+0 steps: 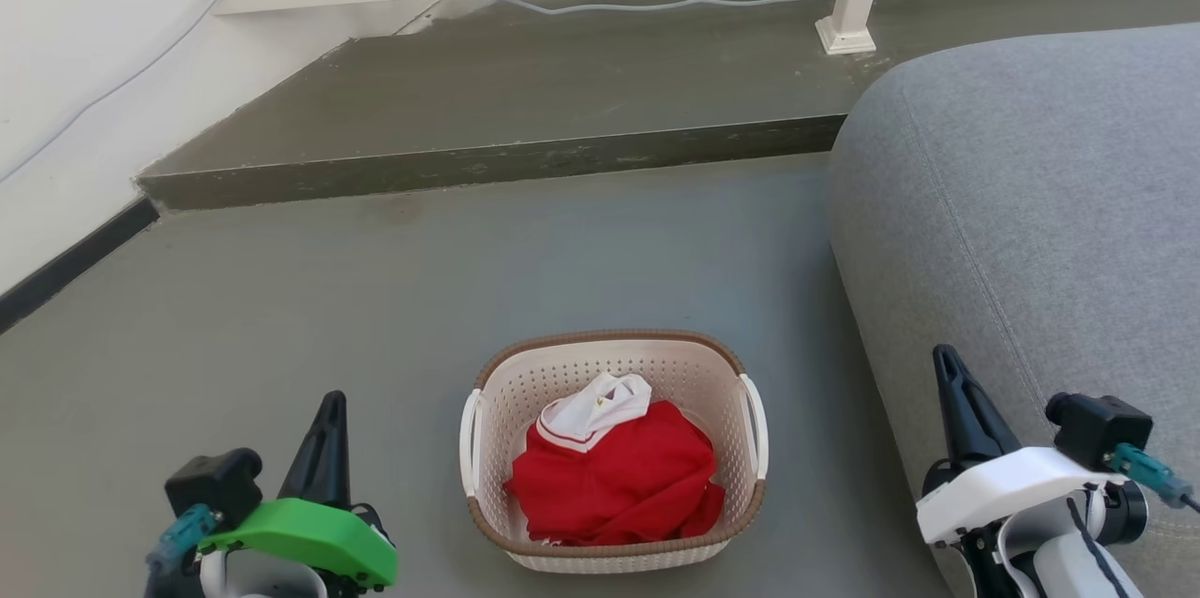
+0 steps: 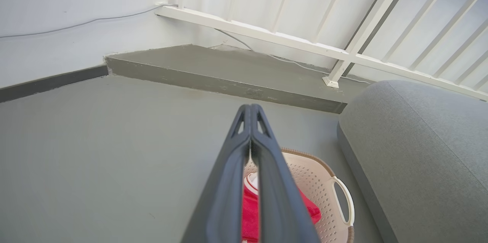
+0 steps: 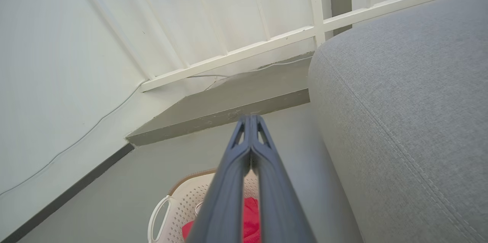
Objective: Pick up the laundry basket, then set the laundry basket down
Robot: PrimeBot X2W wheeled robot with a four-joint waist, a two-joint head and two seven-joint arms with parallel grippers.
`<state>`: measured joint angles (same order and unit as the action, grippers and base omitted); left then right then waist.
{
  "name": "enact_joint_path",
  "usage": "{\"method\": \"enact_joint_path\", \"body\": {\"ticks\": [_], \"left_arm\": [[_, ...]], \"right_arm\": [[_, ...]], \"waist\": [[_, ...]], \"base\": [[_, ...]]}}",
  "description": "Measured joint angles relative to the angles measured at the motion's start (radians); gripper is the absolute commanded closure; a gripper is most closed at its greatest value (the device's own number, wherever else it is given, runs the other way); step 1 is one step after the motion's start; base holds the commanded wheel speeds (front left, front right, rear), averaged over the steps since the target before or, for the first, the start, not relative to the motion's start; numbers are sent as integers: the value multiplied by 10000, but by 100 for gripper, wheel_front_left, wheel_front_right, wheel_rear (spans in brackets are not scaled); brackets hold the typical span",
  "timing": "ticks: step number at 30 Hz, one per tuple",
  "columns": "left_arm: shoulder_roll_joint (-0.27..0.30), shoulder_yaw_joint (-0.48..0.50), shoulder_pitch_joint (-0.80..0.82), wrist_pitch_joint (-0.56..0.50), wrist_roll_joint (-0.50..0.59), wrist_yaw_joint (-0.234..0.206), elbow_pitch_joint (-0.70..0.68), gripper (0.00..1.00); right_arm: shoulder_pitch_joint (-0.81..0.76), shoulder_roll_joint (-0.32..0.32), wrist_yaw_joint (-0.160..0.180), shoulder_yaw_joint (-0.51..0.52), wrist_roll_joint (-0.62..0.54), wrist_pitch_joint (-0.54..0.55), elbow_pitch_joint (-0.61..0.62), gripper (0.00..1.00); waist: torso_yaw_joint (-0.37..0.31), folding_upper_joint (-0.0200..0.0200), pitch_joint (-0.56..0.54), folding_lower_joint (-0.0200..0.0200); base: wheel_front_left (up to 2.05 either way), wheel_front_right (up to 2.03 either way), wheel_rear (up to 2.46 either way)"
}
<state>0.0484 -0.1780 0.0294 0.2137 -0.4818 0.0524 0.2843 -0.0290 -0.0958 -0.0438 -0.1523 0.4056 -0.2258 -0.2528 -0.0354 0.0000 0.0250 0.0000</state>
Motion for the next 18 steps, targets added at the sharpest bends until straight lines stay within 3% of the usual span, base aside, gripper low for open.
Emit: {"method": "enact_joint_path", "body": {"ticks": [18], "left_arm": [[-4,495,5,-654,-2215,104,4,100]], "right_arm": [[56,73,-176,539,2518,681,-2,100]], "waist": [[73,0,-44,0]], "base": [[0,0,0]]}}
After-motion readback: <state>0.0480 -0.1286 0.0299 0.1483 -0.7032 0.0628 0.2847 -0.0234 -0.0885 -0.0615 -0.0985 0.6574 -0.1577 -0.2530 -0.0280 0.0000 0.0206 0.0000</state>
